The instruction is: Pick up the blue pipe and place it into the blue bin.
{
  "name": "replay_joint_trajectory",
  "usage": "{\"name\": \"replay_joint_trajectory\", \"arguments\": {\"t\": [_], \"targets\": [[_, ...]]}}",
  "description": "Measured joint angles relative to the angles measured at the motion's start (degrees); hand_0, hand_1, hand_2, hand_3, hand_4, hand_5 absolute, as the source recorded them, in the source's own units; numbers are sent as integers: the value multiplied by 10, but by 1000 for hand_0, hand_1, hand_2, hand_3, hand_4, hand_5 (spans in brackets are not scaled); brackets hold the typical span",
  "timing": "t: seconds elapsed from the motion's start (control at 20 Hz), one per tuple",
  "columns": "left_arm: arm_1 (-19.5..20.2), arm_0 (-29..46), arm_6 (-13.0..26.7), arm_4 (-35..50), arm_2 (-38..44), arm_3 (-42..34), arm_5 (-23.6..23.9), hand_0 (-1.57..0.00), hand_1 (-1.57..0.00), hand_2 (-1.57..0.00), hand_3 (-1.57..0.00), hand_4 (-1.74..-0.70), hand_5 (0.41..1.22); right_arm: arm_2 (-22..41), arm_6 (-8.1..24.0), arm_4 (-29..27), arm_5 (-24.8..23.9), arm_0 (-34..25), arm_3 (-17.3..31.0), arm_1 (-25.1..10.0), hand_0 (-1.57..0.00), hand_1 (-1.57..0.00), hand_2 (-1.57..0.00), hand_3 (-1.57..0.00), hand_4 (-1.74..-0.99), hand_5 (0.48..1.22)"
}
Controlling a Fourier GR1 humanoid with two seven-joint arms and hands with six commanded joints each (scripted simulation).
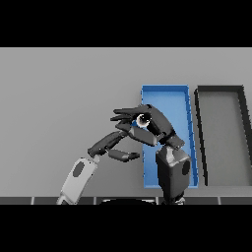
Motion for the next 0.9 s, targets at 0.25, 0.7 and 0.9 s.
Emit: {"name": "replay_joint_trajectory", "arguments": {"t": [0.25,0.7,0.9], "targets": [[8,20,-27,-8,-9,-18,1,0,0,0,0,-948,466,-107,1,-31,-96,-121,21,-120,-1571,-1571,-1571,-1571,-1498,1221],[12,21,-9,0,-1,-26,4,1,1,1,1,-943,465,-162,2,-23,-141,-2,52,-237,-1571,-1571,-1571,-1571,-1499,1221],[16,19,-22,-2,4,-19,6,1,1,1,1,-935,460,-134,2,-17,-180,96,61,-262,-1571,-1571,-1571,-1571,-1500,1221]]}}
